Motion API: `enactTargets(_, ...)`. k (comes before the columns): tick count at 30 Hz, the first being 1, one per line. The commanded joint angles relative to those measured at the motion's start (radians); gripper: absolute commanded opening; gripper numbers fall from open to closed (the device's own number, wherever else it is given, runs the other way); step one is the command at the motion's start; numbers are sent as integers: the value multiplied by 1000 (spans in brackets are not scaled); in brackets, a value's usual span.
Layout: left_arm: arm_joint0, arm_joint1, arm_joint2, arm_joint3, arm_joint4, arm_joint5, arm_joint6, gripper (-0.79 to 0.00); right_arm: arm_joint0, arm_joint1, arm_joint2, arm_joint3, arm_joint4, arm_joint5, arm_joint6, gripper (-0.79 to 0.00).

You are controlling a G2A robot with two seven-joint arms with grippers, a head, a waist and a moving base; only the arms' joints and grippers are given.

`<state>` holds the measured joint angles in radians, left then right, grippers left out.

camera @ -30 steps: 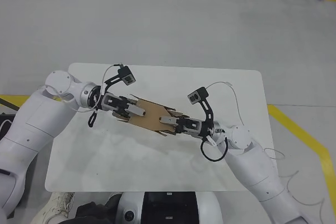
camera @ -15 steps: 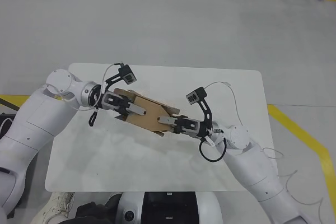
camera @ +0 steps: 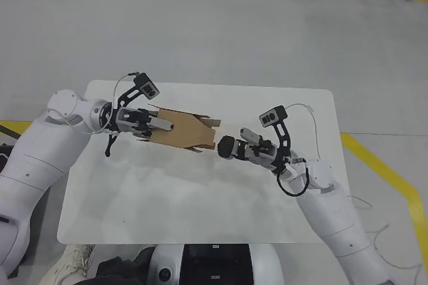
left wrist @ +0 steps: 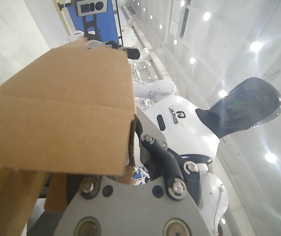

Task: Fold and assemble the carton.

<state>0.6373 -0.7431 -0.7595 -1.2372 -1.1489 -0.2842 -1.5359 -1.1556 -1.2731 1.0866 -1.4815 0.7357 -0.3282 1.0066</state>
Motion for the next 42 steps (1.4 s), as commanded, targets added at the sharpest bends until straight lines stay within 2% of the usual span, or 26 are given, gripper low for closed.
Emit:
enactTargets(1,0,2,8,-6,0,0,0,-785,4,-2,-7,9,3,6,3,0)
enactTargets(19,-31,19,113,-15,-37,68,0,-785,34,-23,-46,55,41,-114,54,0)
enactTargets(26,-45,26,144,-17,-61,78,0,-785,47,-31,-72,52,44,-131,85,0)
enactTargets(42,-93,16,212,-5,-75,72,0,-785,84,-54,-145,56,8,-128,96,0)
